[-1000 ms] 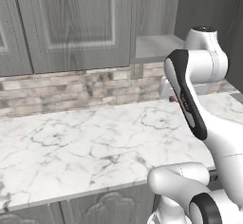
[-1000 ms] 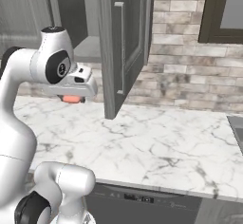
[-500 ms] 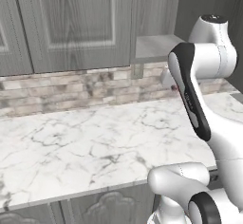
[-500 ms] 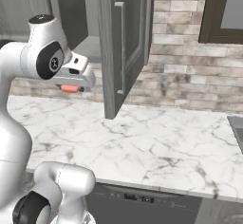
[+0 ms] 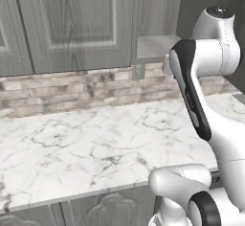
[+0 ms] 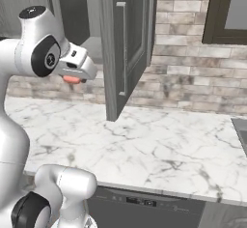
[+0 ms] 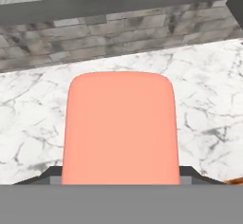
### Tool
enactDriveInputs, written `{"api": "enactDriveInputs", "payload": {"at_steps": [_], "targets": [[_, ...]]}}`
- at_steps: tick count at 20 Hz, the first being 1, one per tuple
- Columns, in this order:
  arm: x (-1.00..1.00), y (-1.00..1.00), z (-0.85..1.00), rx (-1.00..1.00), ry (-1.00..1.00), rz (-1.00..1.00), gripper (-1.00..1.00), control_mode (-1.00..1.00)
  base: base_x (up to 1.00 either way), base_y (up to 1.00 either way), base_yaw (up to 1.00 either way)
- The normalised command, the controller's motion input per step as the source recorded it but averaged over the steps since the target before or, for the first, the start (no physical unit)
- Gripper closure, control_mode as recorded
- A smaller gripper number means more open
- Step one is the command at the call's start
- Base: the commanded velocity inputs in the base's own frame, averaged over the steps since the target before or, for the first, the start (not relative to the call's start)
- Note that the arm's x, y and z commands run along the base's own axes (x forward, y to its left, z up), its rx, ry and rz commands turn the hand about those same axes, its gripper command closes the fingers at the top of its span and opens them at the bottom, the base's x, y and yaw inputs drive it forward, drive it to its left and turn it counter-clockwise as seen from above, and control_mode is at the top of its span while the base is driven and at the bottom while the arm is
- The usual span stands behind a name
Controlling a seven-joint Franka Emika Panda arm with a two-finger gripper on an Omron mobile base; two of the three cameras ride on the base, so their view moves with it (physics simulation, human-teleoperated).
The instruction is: Pick up the dish brush and bar soap from the sink, and place them back in the cabinet, and close the cabinet door.
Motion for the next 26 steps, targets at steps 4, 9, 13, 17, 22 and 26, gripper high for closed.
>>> {"api": "enactDriveInputs", "payload": {"at_steps": [4,9,13,17,22,26], "targets": [[0.35,-0.16,0.23,0.00,-0.02,0.00,1.00,-1.00,0.00,0.00,0.00],[0.49,-0.08,0.16,0.00,0.00,0.01,1.00,-1.00,0.00,0.00,0.00],[0.23,-0.08,0.21,0.00,-0.02,0.07,1.00,-1.00,0.00,0.00,0.00],[0.07,-0.01,0.12,0.00,-0.11,0.09,1.00,-1.00,0.00,0.00,0.00],[0.01,0.00,0.01,-0.01,-0.18,0.13,1.00,-1.00,0.00,0.00,0.00],[0.23,0.00,0.00,0.00,-0.07,0.09,1.00,-1.00,0.00,0.00,0.00]]}}
